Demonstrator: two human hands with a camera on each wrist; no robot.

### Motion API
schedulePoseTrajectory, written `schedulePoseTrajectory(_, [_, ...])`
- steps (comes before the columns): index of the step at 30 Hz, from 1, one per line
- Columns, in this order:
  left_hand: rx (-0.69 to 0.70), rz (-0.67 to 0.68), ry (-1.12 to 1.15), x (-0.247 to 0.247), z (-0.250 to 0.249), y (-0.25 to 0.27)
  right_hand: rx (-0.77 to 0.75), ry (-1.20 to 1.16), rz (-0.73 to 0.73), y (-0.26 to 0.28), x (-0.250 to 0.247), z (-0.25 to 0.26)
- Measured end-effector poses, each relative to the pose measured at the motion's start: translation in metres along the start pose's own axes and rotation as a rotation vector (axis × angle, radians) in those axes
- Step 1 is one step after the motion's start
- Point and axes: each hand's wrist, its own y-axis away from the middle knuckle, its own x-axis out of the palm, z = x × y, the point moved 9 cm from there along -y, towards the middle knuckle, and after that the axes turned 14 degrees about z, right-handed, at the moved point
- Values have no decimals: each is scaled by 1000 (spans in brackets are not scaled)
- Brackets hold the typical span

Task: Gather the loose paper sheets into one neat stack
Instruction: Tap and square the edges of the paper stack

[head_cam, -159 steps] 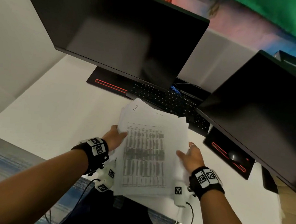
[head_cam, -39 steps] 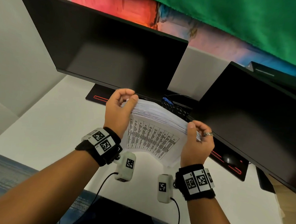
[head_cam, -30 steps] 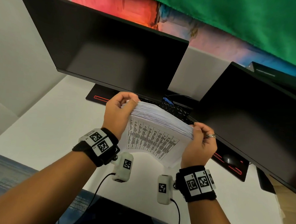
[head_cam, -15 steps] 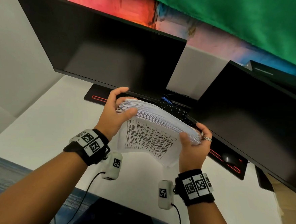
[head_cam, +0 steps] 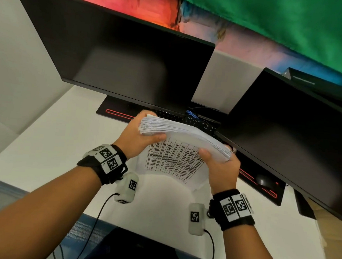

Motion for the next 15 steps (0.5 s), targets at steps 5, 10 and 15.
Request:
schedulePoseTrajectory(5, [185, -121, -140, 2, -41, 11, -108, -3, -73, 8, -10, 23])
schedulePoseTrajectory(10, [133, -40, 55, 11, -10, 25, -88, -11, -33, 17, -10, 13])
schedulePoseTrajectory(15, [91, -217, 121, 9, -1, 32, -104, -71, -77, 21, -2, 12])
